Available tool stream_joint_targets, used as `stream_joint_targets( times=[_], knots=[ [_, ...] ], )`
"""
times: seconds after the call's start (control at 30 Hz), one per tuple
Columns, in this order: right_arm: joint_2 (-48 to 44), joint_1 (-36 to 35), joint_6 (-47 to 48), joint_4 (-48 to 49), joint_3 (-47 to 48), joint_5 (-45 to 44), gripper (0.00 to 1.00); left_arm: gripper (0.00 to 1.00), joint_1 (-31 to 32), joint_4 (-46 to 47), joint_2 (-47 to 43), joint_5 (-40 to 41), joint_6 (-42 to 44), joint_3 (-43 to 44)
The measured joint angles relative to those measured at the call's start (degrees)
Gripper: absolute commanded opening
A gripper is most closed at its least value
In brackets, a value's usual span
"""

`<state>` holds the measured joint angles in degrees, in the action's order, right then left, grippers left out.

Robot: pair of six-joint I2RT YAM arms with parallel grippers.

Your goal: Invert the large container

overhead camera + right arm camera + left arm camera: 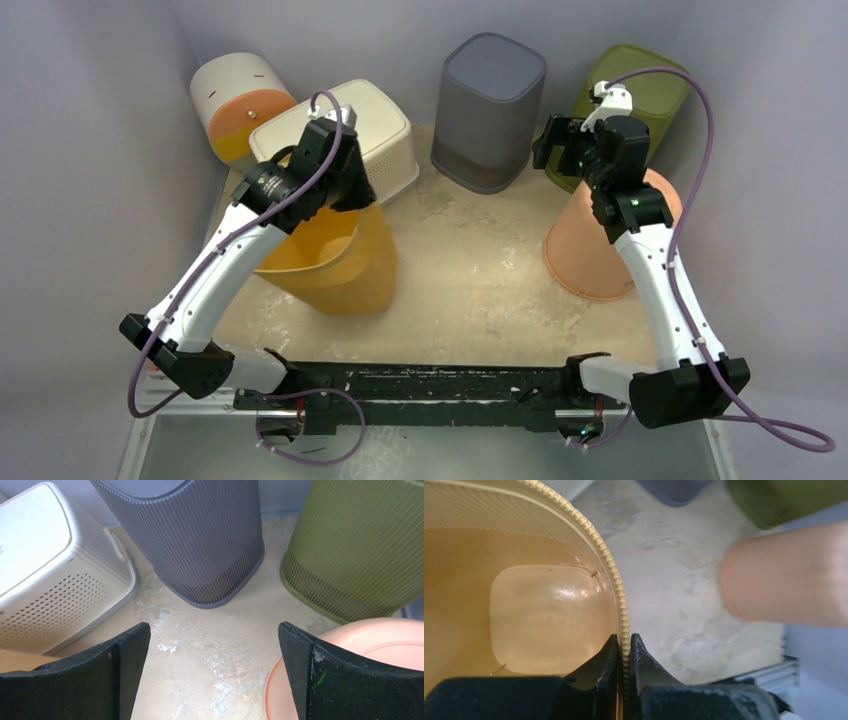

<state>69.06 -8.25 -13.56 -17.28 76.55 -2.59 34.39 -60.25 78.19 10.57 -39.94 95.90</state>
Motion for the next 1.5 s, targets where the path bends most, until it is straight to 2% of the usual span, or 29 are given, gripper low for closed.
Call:
stream_joint_targets(
  times=[0.13,0.4,0.77,1.23,1.27,1.37,1.5],
  knots=[
    [0.24,0.0,0.02,0.02,0.02,-1.25,1.0,0.0,5.2,6.93,1.84,-4.04,-4.42,4.66],
    [1.31,0.02,0.04,-0.7,0.26,-6.97,1.0,0.0,12.02,24.2,7.56,-11.76,-12.33,3.8],
    [1.51,0.57,0.04,-1.36,1.6,-11.76,1.0,0.0,11.87,41.64,7.26,-10.75,-15.15,-11.43],
    [2.27,0.72,0.02,-1.33,1.6,-10.75,1.0,0.0,11.54,49.35,0.31,-3.32,-16.06,-29.86],
    [2.27,0.72,0.02,-1.33,1.6,-10.67,1.0,0.01,11.34,49.77,0.17,-2.97,-16.06,-30.6],
    [2.27,0.72,0.02,-1.33,1.6,-10.12,1.0,0.25,10.32,52.06,-0.13,-2.99,-16.02,-33.62],
    [2.27,0.72,0.02,-1.33,1.57,-9.88,1.0,0.38,7.93,55.28,-0.28,-3.45,-12.61,-38.88]
  ],
)
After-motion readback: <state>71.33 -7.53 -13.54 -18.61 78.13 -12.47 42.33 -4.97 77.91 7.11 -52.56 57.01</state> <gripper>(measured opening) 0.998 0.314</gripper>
